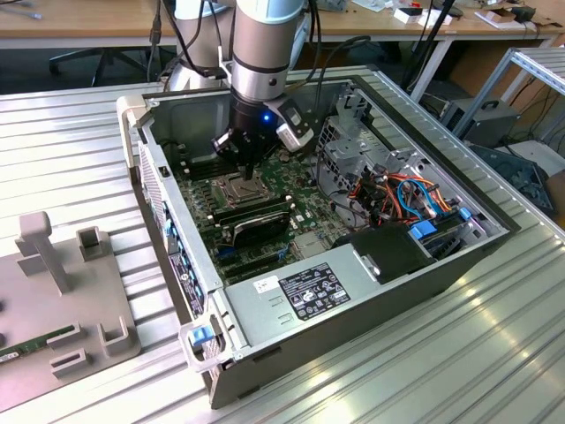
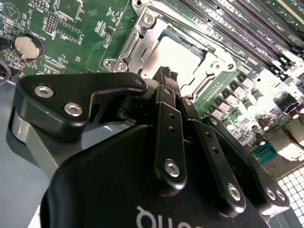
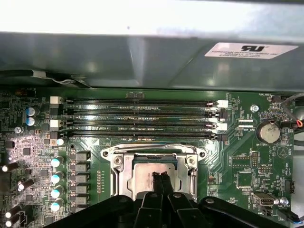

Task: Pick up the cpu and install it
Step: 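Install the first cpu locking lever, then install the second cpu locking lever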

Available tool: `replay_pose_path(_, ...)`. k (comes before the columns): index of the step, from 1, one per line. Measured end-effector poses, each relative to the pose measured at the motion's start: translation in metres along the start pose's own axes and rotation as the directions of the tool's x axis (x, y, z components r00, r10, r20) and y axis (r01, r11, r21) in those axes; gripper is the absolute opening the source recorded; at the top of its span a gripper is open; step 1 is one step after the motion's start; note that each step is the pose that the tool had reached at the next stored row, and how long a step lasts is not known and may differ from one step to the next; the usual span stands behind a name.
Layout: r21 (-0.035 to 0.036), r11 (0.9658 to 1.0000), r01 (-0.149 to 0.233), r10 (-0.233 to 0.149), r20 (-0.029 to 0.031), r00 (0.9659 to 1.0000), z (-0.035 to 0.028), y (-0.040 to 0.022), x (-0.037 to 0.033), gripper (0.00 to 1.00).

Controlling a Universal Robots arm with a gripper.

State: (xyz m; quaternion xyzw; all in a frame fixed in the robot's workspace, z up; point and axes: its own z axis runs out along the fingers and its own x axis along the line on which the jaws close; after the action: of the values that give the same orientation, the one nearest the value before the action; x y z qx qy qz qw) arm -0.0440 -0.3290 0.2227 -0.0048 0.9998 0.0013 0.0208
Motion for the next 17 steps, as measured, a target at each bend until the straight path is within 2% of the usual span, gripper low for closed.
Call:
replay_pose_path(2,0.0000,1.0000,0.000,0.000,0.0000,1.0000,0.0000,-0.0008,0.0001,0.11)
replay_pose_path(8,-0.0001,1.0000,0.000,0.000,0.0001,1.0000,-0.0001,-0.0098,0.0021,0.11)
replay_pose_path(17,-0.0001,1.0000,0.000,0.000,0.0001,1.0000,-0.0003,-0.0103,0.0061,0.11)
